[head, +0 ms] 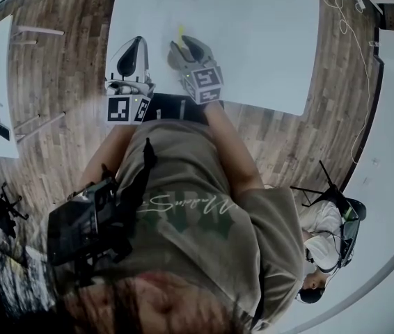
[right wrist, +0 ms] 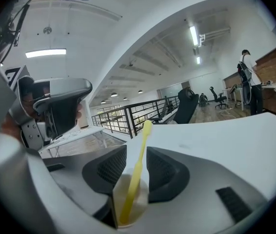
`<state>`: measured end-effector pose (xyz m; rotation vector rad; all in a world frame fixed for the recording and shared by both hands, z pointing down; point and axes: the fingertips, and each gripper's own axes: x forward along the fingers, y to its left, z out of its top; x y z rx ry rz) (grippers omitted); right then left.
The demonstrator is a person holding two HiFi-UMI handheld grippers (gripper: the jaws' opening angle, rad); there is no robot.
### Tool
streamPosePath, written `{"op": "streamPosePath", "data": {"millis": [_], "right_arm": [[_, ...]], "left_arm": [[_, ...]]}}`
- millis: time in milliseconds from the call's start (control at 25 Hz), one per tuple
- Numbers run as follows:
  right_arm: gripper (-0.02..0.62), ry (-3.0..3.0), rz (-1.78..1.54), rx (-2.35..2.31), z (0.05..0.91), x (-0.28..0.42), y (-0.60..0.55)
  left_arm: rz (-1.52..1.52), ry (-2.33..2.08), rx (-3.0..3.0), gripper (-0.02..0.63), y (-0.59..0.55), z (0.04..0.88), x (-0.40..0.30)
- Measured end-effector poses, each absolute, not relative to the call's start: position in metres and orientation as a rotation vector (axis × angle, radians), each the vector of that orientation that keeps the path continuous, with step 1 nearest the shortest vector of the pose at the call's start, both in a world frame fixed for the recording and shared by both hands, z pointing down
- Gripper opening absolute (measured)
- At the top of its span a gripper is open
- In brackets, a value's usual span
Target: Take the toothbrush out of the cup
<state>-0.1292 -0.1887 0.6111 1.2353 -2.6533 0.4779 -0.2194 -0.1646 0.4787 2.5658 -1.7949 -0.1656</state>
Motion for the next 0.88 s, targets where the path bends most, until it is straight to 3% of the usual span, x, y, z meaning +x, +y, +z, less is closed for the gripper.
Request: {"op": "streamPosePath", "data": {"millis": [120,240,880], "right_arm": [[0.052,-2.636,0.468,1.240,0.615,-0.125,-0.188],[0.030,-2.616,0.481,1.246,0.617,-0.123,-0.189],[0.012,-2.617,0.421,1.213,0.600,-0.120,-0.185]], "left_arm": [[-0.157,-1.792,2.568,-0.009,-0.164,0.478,-0.220],[-0.167,-1.796,2.562,-0.009,-0.166,0.475,-0.226],[-0.100,-1.755,2.546,-0.009,-0.171,0.473,-0.213]]}}
